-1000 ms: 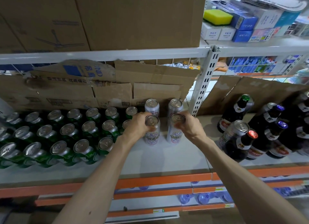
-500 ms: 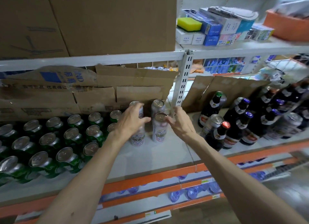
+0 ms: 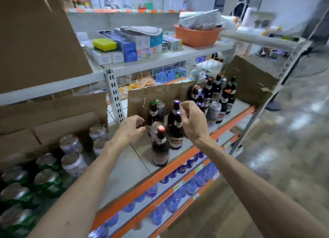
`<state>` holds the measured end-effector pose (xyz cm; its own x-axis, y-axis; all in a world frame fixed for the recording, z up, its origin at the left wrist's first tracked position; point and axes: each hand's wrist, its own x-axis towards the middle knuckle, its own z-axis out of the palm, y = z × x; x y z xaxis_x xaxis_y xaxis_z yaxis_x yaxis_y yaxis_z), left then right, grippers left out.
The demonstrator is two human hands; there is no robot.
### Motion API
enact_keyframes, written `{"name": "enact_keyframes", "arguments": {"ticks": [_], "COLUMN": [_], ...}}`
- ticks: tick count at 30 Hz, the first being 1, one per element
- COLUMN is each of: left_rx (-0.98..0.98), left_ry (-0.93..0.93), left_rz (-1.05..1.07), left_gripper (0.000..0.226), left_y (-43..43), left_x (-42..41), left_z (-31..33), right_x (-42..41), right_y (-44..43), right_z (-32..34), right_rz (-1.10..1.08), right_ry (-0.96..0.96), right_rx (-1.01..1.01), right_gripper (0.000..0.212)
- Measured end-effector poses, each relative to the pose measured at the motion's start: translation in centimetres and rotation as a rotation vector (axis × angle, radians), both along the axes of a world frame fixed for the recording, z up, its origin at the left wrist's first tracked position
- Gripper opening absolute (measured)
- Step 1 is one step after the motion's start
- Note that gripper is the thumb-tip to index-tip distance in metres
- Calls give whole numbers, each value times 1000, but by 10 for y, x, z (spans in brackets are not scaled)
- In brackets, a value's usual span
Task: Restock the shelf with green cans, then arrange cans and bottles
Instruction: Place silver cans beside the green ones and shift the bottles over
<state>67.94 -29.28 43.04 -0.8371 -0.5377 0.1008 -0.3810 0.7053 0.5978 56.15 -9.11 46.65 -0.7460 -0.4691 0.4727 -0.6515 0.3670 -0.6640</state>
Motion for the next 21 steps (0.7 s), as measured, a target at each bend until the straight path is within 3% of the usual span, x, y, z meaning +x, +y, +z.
{"name": "enact_keyframes", "arguments": {"ticks": [7,21], "left_rx": [89,85], "left_ry": [-32,-55], "left_rz": [69,245], "left_gripper": [26,28], "left_y": [5,33], "left_x": [-36,-77], "left_z": [-12,0], "right_x": [-76,-172], "right_y": [68,23], "right_z": [-13,-23], "right_rz": [-128,182], "right_ry": [-56,-108], "right_rx": [70,233], "right_gripper": [7,25]}}
